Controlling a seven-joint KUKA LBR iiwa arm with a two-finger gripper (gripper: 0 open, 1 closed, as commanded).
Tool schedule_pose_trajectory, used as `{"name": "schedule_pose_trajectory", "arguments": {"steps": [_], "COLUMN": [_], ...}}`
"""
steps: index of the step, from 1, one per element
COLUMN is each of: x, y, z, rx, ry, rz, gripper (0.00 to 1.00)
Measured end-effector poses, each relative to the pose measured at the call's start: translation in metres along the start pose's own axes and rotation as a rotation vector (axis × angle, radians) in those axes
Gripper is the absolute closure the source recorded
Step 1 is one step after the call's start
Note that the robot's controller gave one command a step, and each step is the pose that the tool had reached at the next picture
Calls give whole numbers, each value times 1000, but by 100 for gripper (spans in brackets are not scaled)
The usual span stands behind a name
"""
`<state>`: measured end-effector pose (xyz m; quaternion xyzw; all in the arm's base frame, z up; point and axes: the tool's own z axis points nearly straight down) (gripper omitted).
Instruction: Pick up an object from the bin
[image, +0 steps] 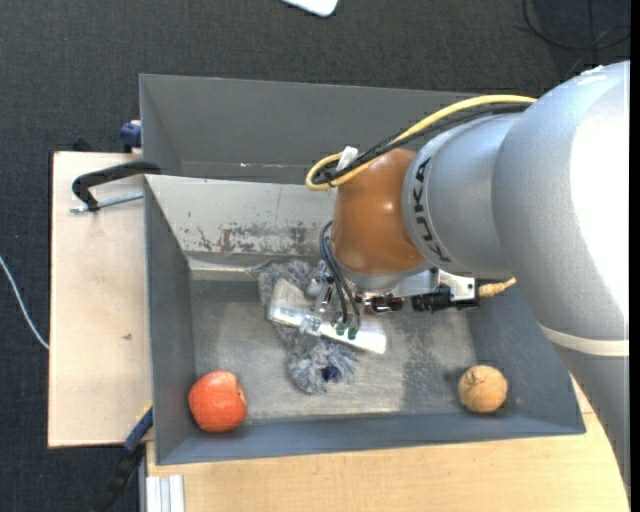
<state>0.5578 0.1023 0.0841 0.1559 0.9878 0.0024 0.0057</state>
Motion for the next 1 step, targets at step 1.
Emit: {"name": "schedule_pose_trajectory", "arguments": {"steps": [1], "x": [-1], "y": [1], "z": [0], "rx": [2], "ry": [4], "rz": [-3], "gripper": [100]}}
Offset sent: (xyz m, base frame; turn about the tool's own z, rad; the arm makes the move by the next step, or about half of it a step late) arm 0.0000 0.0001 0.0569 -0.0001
